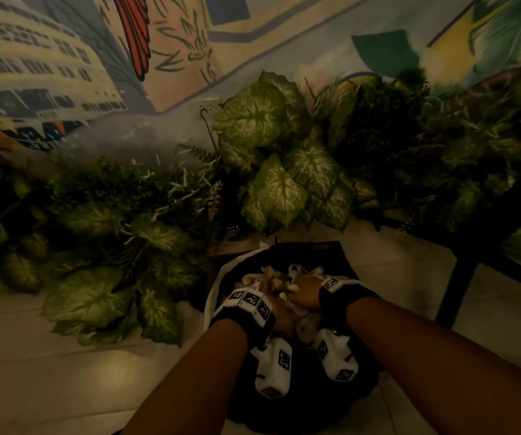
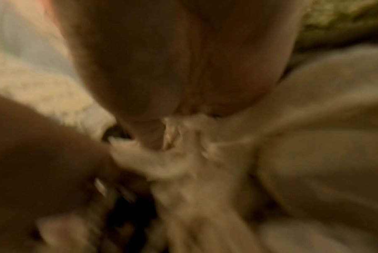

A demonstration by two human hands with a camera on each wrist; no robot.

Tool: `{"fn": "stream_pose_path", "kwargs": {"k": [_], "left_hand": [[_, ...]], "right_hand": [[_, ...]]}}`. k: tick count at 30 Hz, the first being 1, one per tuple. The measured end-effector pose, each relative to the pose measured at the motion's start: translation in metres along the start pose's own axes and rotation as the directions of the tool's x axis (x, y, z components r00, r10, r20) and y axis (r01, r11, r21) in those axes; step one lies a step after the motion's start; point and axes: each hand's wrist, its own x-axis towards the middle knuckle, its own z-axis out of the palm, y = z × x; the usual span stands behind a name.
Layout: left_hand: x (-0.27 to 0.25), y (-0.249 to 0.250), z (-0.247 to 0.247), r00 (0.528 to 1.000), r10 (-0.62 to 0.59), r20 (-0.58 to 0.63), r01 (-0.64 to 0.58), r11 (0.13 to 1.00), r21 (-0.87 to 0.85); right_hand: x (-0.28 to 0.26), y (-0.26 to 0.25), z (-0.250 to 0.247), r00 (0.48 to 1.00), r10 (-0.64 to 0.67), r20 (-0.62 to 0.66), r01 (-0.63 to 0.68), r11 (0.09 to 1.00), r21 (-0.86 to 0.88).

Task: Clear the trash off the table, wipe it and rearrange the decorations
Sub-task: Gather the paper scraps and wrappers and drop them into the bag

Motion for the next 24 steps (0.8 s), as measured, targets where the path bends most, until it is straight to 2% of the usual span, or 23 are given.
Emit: {"fn": "stream_pose_path", "kwargs": {"k": [3,5,6,7,8,11,12,13,17,20,22,24], "left_hand": [[-0.011,-0.001,-0.006,0.998,0.056,-0.024,-0.057,0.997,-0.054],[-0.021,-0.001,-0.013,0.998,0.031,-0.052,-0.036,0.995,-0.097],[0.003,-0.008,-0.008,0.998,0.031,-0.047,-0.036,0.994,-0.1],[0.041,-0.022,0.0,0.994,0.077,-0.075,-0.09,0.978,-0.188],[0.057,-0.027,0.003,0.991,0.084,-0.105,-0.106,0.969,-0.225],[0.014,-0.025,-0.018,0.989,0.064,-0.136,-0.1,0.955,-0.279],[-0.023,-0.02,-0.03,0.984,0.103,-0.146,-0.139,0.954,-0.265],[-0.044,-0.019,-0.036,0.981,0.09,-0.17,-0.136,0.948,-0.288],[-0.067,-0.023,-0.042,0.952,0.038,-0.304,-0.15,0.924,-0.353],[-0.064,-0.025,-0.049,0.949,-0.032,-0.314,-0.1,0.913,-0.396],[-0.069,-0.026,-0.054,0.932,-0.082,-0.354,-0.07,0.915,-0.397],[-0.08,-0.025,-0.059,0.938,-0.098,-0.332,-0.051,0.91,-0.412]], "right_hand": [[-0.024,-0.004,-0.02,0.996,-0.064,0.058,0.057,0.991,0.118],[-0.045,-0.008,-0.032,0.995,-0.096,0.027,0.087,0.969,0.231],[-0.051,-0.009,-0.035,0.994,-0.111,-0.009,0.109,0.951,0.291],[-0.053,-0.008,-0.038,0.991,-0.123,-0.046,0.132,0.934,0.333],[-0.059,-0.008,-0.043,0.992,-0.114,-0.061,0.128,0.929,0.347],[-0.077,-0.006,-0.056,0.987,-0.123,-0.103,0.154,0.91,0.385],[-0.081,-0.005,-0.061,0.985,-0.122,-0.123,0.16,0.912,0.377],[-0.087,-0.005,-0.065,0.978,-0.13,-0.161,0.182,0.912,0.368],[-0.107,-0.005,-0.078,0.953,-0.128,-0.273,0.229,0.896,0.379],[-0.109,-0.002,-0.086,0.929,-0.111,-0.354,0.254,0.886,0.388],[-0.11,-0.001,-0.086,0.902,-0.057,-0.428,0.254,0.871,0.42],[-0.121,-0.002,-0.083,0.892,0.002,-0.453,0.236,0.851,0.469]]}}
